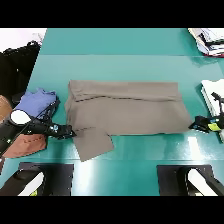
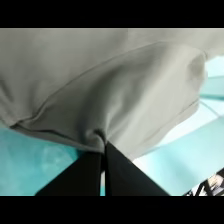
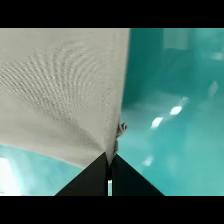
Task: Fold the shirts.
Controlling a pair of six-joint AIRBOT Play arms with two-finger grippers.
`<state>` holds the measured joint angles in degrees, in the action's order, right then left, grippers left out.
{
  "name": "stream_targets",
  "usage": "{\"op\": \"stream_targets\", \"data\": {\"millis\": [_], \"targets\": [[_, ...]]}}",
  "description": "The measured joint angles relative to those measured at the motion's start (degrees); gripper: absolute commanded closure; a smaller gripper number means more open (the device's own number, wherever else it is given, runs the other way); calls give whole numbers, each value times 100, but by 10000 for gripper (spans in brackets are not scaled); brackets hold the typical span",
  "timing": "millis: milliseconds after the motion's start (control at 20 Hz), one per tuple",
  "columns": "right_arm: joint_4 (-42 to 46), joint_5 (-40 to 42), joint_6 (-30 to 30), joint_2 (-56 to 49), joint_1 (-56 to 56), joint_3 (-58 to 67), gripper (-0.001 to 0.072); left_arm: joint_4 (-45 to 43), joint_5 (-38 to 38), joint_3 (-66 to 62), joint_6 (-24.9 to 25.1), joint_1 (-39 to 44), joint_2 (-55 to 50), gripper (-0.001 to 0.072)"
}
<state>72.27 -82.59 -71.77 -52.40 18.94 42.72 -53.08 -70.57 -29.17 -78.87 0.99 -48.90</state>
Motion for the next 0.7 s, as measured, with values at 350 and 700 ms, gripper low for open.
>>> {"op": "stream_targets", "data": {"millis": [350,700], "targets": [[461,-240,-280,1040,-275,61,698,-433,-90,-938,-293,0,385,682],[509,284,-560,-289,-955,1130,698,-487,820,-2345,55,0,-752,681]]}}
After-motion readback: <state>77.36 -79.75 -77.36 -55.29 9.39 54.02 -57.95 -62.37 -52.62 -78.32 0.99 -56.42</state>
